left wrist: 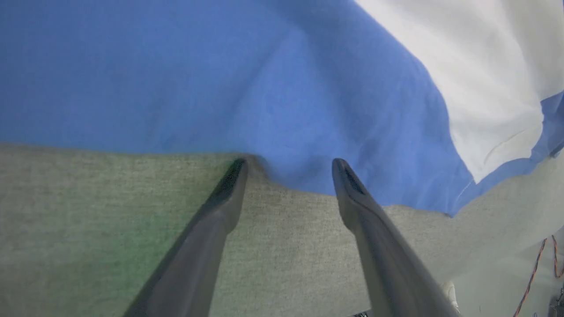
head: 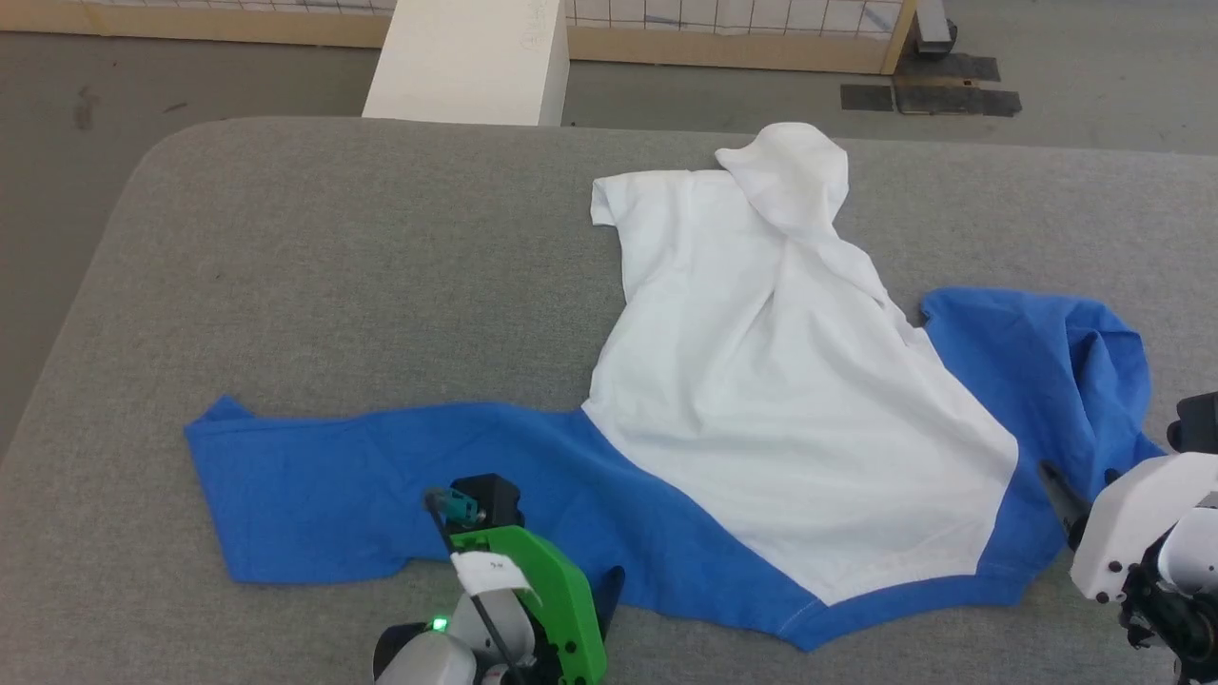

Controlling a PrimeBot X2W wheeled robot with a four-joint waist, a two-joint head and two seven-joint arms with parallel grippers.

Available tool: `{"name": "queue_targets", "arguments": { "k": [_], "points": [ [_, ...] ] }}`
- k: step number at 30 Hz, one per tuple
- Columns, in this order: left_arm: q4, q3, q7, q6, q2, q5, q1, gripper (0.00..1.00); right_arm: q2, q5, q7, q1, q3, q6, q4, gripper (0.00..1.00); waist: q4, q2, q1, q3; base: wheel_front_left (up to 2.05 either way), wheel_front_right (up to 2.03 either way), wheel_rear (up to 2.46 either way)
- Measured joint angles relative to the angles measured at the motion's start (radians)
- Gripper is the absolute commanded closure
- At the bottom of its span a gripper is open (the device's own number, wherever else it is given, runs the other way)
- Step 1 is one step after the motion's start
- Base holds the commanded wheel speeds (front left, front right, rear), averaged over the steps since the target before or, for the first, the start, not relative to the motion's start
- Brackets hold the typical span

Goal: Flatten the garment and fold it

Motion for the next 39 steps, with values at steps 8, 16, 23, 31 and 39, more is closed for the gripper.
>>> {"name": "queue_targets", "arguments": {
  "k": [8,16,23,31,39],
  "points": [
    [0.083,-0.014,-0.037,-0.045,-0.021,-0.005,-0.05,1.0,0.0,0.0,-0.01,-0.001,0.002,0.0,0.008,0.0,-0.009,0.0,0.0,0.01,0.0,0.0,0.0],
    [0.052,0.053,-0.104,-0.053,-0.027,-0.045,-0.044,1.0,-0.001,0.0,-0.023,-0.001,0.0,0.0,0.023,0.0,-0.003,0.0,0.0,-0.003,0.0,0.0,0.0],
    [-0.077,0.139,-0.148,0.002,0.03,-0.054,-0.006,1.0,-0.009,0.0,-0.012,0.004,0.043,0.0,0.021,0.0,0.008,0.0,0.0,-0.011,0.0,0.0,0.0],
    [-0.141,0.137,-0.132,0.024,0.036,-0.06,0.036,1.0,-0.042,-0.019,0.045,-0.052,0.156,0.0,0.069,0.0,0.005,0.0,0.0,0.007,0.0,0.0,0.0],
    [-0.148,0.121,-0.13,0.026,0.035,-0.059,0.033,1.0,-0.072,-0.081,0.075,-0.164,0.203,0.0,0.216,0.0,0.024,0.0,0.0,0.04,0.0,0.0,0.0]
  ]
}}
